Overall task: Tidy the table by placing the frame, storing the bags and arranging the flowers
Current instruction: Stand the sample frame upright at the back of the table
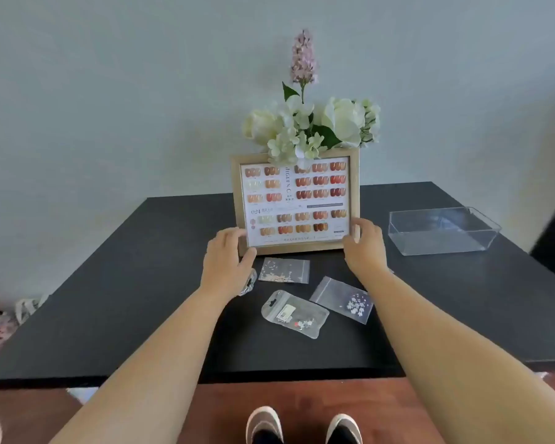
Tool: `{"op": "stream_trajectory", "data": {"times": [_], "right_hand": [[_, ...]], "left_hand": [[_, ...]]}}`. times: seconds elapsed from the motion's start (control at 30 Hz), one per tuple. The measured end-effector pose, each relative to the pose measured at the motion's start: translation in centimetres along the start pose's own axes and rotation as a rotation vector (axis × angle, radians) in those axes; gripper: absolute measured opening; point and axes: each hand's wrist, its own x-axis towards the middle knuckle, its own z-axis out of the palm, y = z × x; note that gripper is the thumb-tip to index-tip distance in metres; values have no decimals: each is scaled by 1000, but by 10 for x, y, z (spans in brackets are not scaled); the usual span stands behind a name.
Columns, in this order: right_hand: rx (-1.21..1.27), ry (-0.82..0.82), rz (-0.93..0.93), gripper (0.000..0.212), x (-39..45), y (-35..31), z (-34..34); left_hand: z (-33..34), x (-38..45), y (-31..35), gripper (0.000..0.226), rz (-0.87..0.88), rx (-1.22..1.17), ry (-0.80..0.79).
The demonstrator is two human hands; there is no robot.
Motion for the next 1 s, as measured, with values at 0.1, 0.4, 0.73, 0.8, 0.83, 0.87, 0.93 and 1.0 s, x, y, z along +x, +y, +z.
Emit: {"op": "stream_trajectory", "data": {"times": [0.1, 0.4, 0.73, 0.8, 0.83, 0.87, 0.93, 1.0], "right_hand": [[190, 51, 171, 54, 24, 6, -2], [117, -172, 239, 45, 68, 13, 2], [74, -239, 199, 54, 69, 26, -8], [79, -258, 185, 55, 68, 22, -8], [81, -268, 176, 56, 68, 19, -6], [79, -280, 162, 57, 69, 16, -3], [82, -311, 124, 57, 69, 8, 6], [105, -353, 89, 57, 67, -5, 19]], "left_hand": [[8, 16, -12, 47, -82, -124, 92], [7, 46, -24, 99, -186, -393, -210], [-1, 61, -33, 110, -220, -234, -309], [-6, 61, -36, 109, -219, -238, -308], [-9, 61, -38, 108, -223, -234, -304], [-14, 59, -40, 108, -228, -225, -297], [-28, 55, -47, 107, -250, -212, -277], [-46, 50, -56, 105, -291, -203, -241]]}}
